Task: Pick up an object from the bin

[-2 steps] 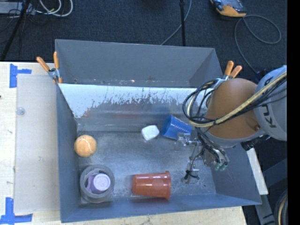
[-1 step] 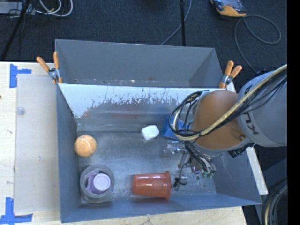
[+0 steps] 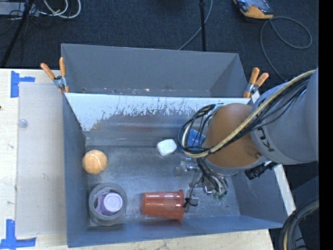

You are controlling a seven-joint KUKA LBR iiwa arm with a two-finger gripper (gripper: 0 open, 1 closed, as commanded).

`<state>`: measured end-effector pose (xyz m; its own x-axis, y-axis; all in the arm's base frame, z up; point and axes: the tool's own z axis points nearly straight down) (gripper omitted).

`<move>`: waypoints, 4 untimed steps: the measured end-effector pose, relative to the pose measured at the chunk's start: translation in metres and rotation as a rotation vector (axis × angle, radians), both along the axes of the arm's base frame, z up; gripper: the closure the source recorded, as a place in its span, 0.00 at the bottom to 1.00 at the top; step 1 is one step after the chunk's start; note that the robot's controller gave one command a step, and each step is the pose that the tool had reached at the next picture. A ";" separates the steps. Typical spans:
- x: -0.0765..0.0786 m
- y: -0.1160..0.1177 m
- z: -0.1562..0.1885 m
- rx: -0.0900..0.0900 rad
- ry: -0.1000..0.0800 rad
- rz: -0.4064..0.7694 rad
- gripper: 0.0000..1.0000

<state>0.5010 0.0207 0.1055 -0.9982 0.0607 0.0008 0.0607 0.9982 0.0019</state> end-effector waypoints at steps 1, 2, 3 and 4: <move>0.002 0.030 -0.019 -0.005 0.002 0.178 0.00; -0.020 0.053 -0.036 -0.005 0.000 0.069 1.00; -0.020 0.053 -0.036 -0.005 0.000 0.069 1.00; -0.021 0.067 -0.033 -0.038 0.000 0.091 1.00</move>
Offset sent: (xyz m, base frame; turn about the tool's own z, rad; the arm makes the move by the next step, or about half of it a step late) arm -0.0205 0.0568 -0.0355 -0.0710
